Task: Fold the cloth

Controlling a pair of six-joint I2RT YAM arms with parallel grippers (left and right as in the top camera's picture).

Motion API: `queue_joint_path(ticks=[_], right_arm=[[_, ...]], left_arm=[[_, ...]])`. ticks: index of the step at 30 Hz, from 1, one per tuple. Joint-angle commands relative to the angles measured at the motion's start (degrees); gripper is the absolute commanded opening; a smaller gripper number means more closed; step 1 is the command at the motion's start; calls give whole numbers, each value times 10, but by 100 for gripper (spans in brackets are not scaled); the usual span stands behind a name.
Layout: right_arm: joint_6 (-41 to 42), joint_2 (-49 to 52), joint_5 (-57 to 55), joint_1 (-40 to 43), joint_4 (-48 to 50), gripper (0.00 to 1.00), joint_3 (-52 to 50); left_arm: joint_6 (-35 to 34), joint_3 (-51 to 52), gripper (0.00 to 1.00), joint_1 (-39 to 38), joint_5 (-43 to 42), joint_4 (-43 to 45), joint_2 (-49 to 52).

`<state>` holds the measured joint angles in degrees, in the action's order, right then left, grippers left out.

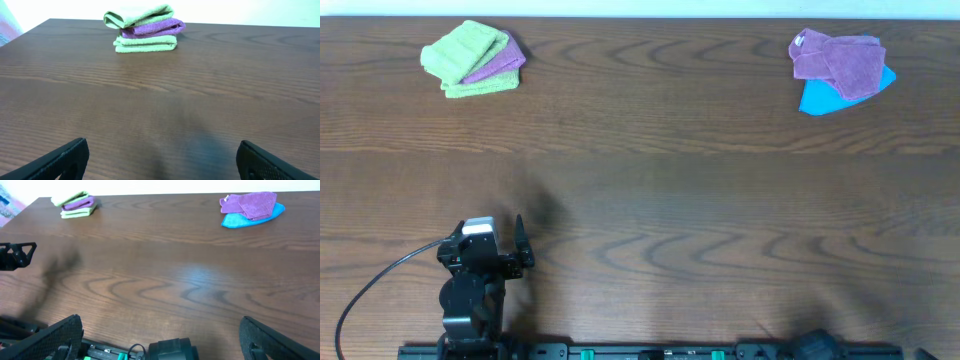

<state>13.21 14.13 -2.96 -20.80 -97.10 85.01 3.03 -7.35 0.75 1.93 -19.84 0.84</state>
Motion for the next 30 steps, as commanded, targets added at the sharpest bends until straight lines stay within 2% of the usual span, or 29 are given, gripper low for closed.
queue_joint_path(ticks=[1, 8, 12, 17, 23, 26, 30], right_arm=[[7, 1, 0, 3, -1, 99, 0], [5, 1, -2, 3, -2, 99, 0], [-60, 1, -9, 14, 8, 99, 0], [-254, 1, 13, 124, 113, 99, -33], [-473, 1, 171, 258, 243, 99, -128], [-509, 0, 226, 296, 293, 99, -202], [-508, -9, 227, 307, 343, 99, -290]], left_arm=[[8, 14, 95, 4, 10, 0, -6], [8, 14, 96, 4, 10, 0, -6], [8, 14, 95, 4, 10, 0, -6], [8, 14, 95, 4, 10, 0, -6], [8, 14, 95, 4, 10, 0, -6], [8, 14, 95, 4, 10, 0, -6], [8, 14, 95, 4, 10, 0, -6]])
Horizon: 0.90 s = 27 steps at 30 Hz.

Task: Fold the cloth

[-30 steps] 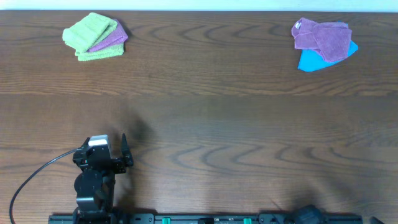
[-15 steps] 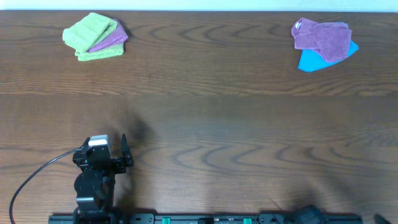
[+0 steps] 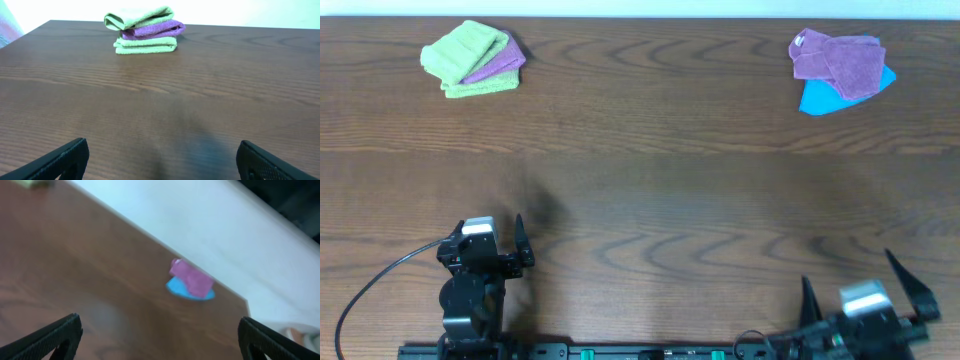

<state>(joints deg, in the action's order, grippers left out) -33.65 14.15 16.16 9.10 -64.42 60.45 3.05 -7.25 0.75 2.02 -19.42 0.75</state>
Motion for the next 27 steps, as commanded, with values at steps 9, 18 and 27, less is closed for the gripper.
queue_joint_path(ticks=[9, 18, 27], right_arm=[[-48, -115, 38, -27, 117, 99, -248], [-48, -123, -3, -111, 145, 99, -327], [-48, -139, -7, -116, 221, 99, -425]], left_arm=[[7, 13, 95, 4, 10, -4, -5], [7, 13, 96, 4, 10, -4, -5], [7, 13, 95, 4, 10, -4, -5]])
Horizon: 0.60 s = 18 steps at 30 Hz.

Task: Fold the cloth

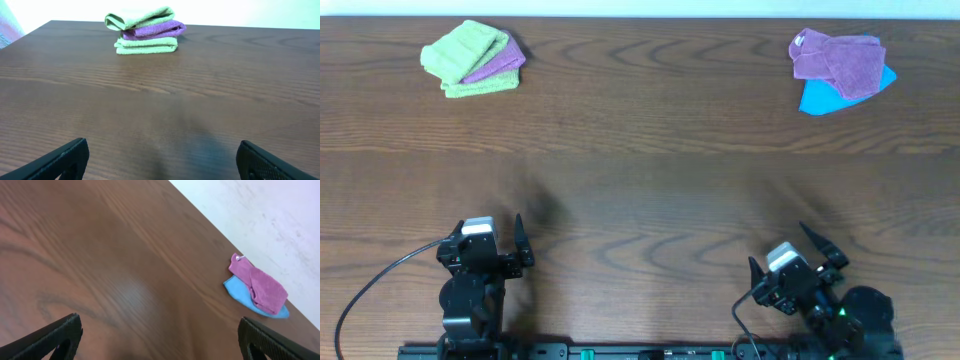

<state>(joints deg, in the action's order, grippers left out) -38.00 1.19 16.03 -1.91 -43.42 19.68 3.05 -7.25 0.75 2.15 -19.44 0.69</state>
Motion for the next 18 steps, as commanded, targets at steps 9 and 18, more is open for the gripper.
queue_joint_path(ticks=[9, 18], right_arm=[[-5, -9, -23, -5, 34, 99, -50], [-4, -9, -25, -5, 34, 99, -90]], left_arm=[[7, 13, 95, 4, 8, -4, -5], [7, 13, 95, 4, 8, -4, -5]])
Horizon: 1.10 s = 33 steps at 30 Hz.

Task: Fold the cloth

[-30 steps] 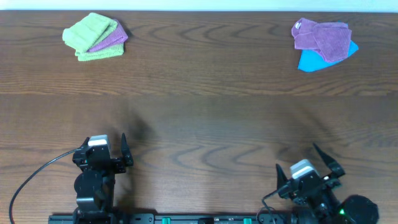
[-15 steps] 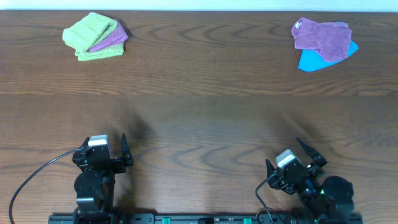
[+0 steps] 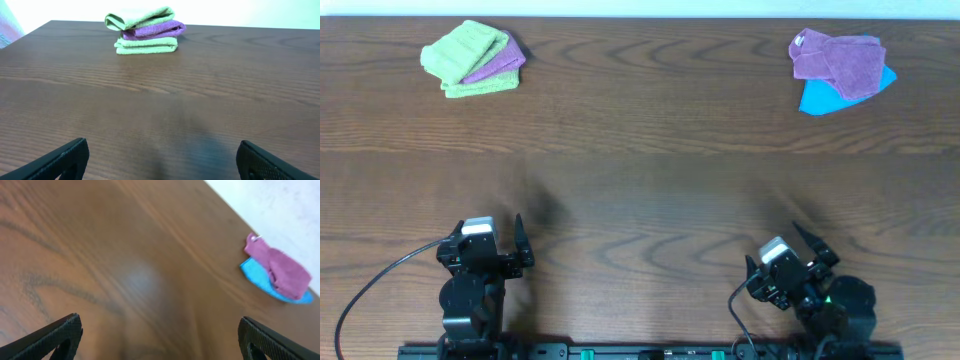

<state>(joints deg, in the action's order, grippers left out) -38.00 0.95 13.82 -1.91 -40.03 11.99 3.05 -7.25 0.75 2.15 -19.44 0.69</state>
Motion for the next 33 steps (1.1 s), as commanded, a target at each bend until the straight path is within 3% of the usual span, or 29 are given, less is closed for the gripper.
queue_joint_path(ticks=[1, 11, 13, 17, 20, 33], right_arm=[[-4, -7, -2, -5, 0, 99, -17], [15, -7, -5, -5, -1, 99, -25], [66, -7, -16, -5, -1, 99, -25], [260, -7, -78, -5, -20, 99, -26], [320, -7, -104, -5, -19, 99, -27], [327, -7, -106, -5, -17, 99, -27]], left_arm=[[7, 13, 95, 4, 8, -4, -5], [8, 13, 96, 4, 8, -4, -5], [8, 13, 95, 4, 8, -4, -5], [7, 13, 96, 4, 8, -4, -5], [7, 13, 95, 4, 8, -4, -5], [7, 13, 95, 4, 8, -4, -5]])
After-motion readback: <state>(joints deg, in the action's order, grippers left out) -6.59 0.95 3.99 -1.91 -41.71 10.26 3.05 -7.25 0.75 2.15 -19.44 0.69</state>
